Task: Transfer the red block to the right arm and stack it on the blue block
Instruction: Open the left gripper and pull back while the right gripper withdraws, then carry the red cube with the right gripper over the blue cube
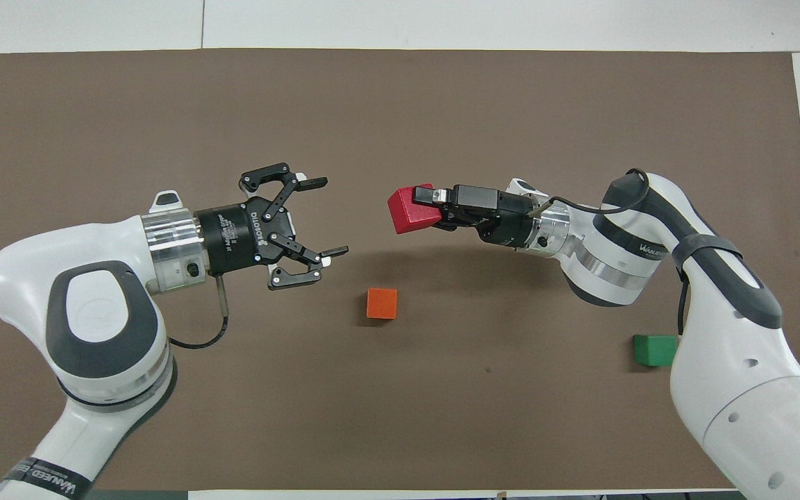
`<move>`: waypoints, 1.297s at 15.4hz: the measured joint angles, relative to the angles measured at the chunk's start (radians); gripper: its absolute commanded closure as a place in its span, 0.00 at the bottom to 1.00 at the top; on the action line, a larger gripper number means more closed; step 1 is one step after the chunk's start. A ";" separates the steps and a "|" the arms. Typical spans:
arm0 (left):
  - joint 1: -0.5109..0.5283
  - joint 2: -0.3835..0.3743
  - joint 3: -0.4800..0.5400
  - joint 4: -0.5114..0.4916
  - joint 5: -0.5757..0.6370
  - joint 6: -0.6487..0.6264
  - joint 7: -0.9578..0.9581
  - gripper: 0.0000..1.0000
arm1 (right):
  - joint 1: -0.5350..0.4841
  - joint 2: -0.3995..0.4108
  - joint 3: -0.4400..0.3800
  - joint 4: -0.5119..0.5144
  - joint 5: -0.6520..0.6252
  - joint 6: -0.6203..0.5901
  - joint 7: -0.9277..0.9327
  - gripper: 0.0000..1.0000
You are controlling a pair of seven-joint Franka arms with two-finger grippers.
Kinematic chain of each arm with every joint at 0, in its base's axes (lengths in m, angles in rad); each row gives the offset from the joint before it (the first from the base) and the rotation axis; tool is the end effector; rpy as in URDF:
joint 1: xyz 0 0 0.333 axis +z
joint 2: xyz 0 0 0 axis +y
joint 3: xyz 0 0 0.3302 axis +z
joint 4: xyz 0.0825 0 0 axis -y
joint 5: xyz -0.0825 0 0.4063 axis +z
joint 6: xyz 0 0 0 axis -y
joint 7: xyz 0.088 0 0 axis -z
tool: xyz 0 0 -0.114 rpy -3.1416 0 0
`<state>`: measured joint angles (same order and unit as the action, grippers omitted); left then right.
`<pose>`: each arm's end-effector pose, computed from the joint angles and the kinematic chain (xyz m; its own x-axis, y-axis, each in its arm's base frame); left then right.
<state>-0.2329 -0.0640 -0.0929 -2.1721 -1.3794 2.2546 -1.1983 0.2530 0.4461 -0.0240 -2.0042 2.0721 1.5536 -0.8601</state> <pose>0.5293 -0.2134 0.4532 -0.0622 0.4518 -0.8899 0.9778 0.2063 0.0364 0.5970 0.2444 0.3030 0.9887 -0.1320 -0.0716 -0.0262 0.3176 -0.9479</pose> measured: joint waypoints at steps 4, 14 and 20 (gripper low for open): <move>0.166 -0.009 0.004 -0.003 0.281 -0.179 0.065 0.00 | -0.039 -0.061 -0.003 0.048 -0.192 0.167 0.067 1.00; 0.341 0.003 0.004 0.110 1.009 -0.344 0.698 0.00 | -0.240 -0.219 -0.012 0.211 -1.069 0.319 0.518 1.00; 0.356 0.010 0.009 0.180 1.287 -0.401 0.936 0.00 | -0.249 -0.230 -0.017 0.314 -1.646 0.319 0.752 1.00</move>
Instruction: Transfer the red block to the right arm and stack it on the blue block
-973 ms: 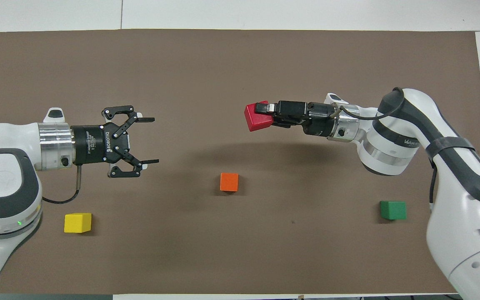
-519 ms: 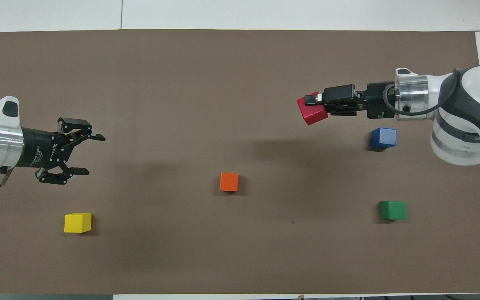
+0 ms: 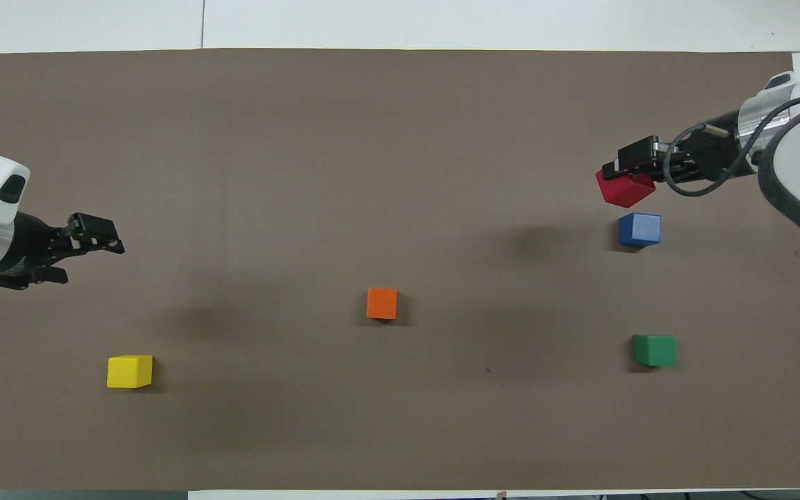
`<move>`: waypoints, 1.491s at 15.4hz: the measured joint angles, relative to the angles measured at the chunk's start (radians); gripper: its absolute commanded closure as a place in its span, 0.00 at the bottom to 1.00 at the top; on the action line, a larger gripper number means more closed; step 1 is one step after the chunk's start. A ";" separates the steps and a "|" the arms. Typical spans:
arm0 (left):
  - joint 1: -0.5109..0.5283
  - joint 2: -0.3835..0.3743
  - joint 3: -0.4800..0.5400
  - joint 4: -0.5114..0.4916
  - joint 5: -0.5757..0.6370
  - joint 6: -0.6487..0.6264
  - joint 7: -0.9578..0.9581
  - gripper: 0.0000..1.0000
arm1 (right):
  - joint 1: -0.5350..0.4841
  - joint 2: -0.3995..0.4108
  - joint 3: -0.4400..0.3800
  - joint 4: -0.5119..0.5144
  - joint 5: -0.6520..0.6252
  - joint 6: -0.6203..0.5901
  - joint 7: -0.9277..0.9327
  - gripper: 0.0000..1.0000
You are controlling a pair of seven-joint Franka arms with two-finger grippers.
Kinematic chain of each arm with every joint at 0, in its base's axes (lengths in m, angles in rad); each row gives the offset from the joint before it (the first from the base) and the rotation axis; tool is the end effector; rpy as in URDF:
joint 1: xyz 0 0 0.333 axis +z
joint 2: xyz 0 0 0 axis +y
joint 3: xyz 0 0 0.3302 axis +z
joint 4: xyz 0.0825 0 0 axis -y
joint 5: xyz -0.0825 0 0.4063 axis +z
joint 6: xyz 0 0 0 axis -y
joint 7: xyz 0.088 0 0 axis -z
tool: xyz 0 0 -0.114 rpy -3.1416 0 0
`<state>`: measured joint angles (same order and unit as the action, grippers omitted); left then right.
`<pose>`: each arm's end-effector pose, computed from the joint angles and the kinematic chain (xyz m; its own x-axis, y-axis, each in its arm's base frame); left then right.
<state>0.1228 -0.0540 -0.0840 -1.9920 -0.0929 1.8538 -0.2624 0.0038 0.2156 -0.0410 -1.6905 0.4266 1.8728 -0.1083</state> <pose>0.5516 0.0129 0.4775 0.9415 0.3206 -0.1037 0.3275 -0.9431 0.0571 0.6495 0.0119 0.4721 0.9981 -0.0603 -0.0155 -0.0616 -0.9201 -0.3867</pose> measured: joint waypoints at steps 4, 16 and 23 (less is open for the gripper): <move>0.006 -0.006 0.003 0.079 0.030 -0.113 0.112 0.00 | 0.014 -0.004 0.005 -0.005 -0.291 0.029 0.098 1.00; -0.001 -0.026 0.017 0.117 0.078 -0.176 0.157 0.00 | 0.008 -0.106 0.002 -0.391 -0.393 0.571 0.112 1.00; -0.057 0.045 0.063 0.296 0.091 -0.281 0.165 0.00 | 0.007 -0.149 0.003 -0.549 -0.433 0.733 0.114 1.00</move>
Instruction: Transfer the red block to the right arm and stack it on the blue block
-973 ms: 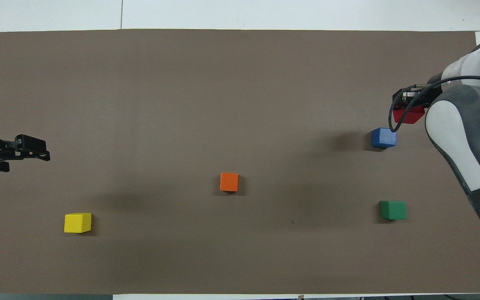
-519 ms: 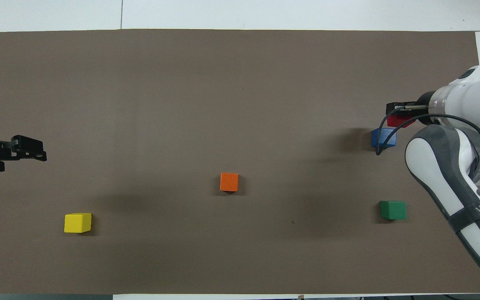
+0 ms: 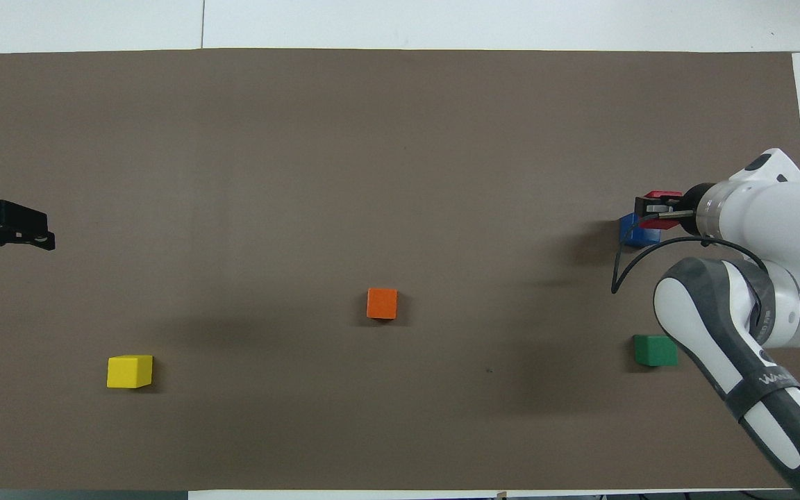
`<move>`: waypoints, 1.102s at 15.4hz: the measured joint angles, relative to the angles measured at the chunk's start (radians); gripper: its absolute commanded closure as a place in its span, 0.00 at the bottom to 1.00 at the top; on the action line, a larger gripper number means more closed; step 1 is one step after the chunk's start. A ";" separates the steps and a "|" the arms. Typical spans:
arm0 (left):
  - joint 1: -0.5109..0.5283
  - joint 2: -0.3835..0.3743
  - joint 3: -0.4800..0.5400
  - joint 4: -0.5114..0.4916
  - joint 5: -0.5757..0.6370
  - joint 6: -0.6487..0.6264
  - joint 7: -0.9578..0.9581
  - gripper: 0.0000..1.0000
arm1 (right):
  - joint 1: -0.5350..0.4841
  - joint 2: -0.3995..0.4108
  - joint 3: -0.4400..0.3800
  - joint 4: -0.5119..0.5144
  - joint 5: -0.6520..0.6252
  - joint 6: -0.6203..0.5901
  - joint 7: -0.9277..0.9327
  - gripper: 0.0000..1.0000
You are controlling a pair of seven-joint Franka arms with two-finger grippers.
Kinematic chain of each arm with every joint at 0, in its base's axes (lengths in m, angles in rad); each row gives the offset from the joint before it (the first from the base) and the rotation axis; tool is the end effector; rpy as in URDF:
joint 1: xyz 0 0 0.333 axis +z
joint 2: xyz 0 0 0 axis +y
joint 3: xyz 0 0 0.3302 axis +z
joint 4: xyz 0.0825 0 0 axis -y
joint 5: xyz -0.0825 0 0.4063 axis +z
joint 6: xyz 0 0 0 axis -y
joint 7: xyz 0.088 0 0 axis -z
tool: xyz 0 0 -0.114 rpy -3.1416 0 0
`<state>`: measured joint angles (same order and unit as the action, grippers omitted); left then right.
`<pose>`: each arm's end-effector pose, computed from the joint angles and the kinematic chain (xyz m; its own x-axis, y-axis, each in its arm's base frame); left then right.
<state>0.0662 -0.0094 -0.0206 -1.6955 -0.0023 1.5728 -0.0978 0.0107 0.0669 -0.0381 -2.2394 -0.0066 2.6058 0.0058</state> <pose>0.5665 0.0255 0.5759 0.9833 0.1426 -0.1127 0.1425 -0.9897 -0.0090 0.5785 -0.0156 0.3626 0.9551 -0.0255 0.2951 -0.0284 -0.9996 0.0057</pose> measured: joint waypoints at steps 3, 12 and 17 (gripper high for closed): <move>-0.024 0.025 0.024 0.035 0.000 -0.029 0.001 0.00 | -0.001 -0.015 0.000 -0.038 0.000 0.008 0.001 1.00; -0.039 0.021 0.023 0.039 0.000 -0.080 0.000 0.00 | -0.022 -0.018 -0.003 -0.067 0.000 0.008 0.004 1.00; -0.040 0.021 0.023 0.039 0.000 -0.075 0.000 0.00 | -0.022 0.000 -0.003 -0.069 0.000 0.049 0.004 1.00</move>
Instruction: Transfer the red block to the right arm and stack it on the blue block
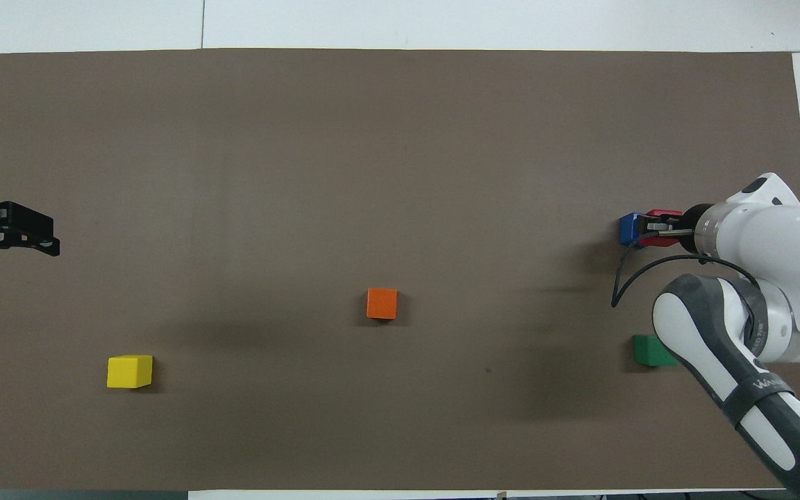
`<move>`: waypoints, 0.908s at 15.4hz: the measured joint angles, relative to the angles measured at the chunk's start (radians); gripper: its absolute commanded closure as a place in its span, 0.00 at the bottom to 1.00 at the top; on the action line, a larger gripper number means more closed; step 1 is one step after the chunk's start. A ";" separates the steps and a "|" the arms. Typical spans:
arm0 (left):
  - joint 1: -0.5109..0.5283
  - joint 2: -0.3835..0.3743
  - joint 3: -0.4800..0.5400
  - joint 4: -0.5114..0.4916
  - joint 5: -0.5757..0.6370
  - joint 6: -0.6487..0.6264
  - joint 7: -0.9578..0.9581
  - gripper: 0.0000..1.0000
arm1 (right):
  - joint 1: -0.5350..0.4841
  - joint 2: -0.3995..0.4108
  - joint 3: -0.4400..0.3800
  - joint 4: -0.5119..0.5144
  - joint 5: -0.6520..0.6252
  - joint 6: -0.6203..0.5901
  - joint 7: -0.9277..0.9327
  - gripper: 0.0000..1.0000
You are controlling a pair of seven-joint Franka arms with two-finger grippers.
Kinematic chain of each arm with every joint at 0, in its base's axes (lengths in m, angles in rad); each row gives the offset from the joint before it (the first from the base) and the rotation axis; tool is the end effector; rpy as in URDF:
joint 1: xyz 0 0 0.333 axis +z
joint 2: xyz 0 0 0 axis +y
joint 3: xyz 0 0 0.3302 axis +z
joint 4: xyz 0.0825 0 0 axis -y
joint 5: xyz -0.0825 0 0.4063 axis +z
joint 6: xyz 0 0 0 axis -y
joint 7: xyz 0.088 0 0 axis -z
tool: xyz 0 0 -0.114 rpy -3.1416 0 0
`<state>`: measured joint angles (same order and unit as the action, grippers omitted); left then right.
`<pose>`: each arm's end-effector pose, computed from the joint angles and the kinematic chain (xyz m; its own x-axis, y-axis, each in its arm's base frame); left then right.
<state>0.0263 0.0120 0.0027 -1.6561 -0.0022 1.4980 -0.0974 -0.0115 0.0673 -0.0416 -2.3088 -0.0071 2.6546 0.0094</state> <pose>0.5661 0.0161 0.5776 0.9776 0.1255 -0.1687 0.1249 -0.9921 -0.0143 0.5607 -0.0296 0.3357 0.9600 -0.0533 0.2750 -0.0569 -0.9984 0.0051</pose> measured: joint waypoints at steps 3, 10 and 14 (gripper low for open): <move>-0.004 0.000 0.000 0.000 0.000 0.004 0.000 0.00 | 0.000 0.000 0.000 0.000 0.000 0.000 0.000 1.00; -0.021 0.000 0.000 0.000 0.000 0.004 0.000 0.00 | 0.005 0.001 0.001 0.001 0.000 0.000 0.001 1.00; -0.023 0.000 0.000 0.000 0.000 0.004 0.000 0.00 | 0.005 0.007 0.002 0.009 0.000 0.001 0.001 1.00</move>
<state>0.0032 0.0119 0.0029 -1.6561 -0.0022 1.5020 -0.0975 -0.0062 0.0747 -0.0400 -2.2999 -0.0071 2.6552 0.0104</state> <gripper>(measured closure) 0.000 0.445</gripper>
